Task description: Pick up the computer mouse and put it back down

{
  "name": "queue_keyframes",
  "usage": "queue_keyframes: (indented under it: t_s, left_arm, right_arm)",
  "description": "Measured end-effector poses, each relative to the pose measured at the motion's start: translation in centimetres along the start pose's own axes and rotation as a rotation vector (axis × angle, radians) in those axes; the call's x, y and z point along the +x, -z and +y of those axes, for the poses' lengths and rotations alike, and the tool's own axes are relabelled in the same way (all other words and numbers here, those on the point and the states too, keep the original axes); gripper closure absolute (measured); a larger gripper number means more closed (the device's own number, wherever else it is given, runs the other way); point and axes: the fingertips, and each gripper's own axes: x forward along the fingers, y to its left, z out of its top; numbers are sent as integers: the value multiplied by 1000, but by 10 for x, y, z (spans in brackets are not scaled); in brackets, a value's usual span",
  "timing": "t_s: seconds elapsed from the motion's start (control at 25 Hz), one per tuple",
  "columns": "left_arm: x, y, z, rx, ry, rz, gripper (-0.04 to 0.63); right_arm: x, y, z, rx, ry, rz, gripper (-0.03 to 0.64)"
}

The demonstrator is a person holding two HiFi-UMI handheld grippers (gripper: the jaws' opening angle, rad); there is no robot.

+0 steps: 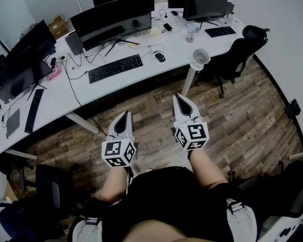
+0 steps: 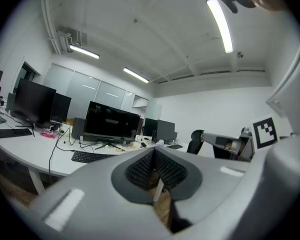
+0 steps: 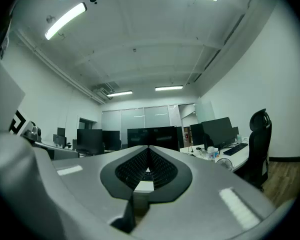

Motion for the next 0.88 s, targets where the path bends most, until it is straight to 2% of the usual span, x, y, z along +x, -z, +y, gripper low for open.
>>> queue_keyframes:
  t_s: [0.28, 0.6, 0.88]
  left_arm:
    - [-2, -3, 8, 10, 19, -8, 543]
    - [-4, -12, 44, 7, 41, -21, 543]
    - [6, -7, 69, -2, 97, 2, 543]
  right_arm:
    - [6, -2, 8, 6, 9, -22, 618]
    - [27, 2, 37, -10, 25, -12, 619]
    - [36, 7, 51, -43, 83, -11, 618]
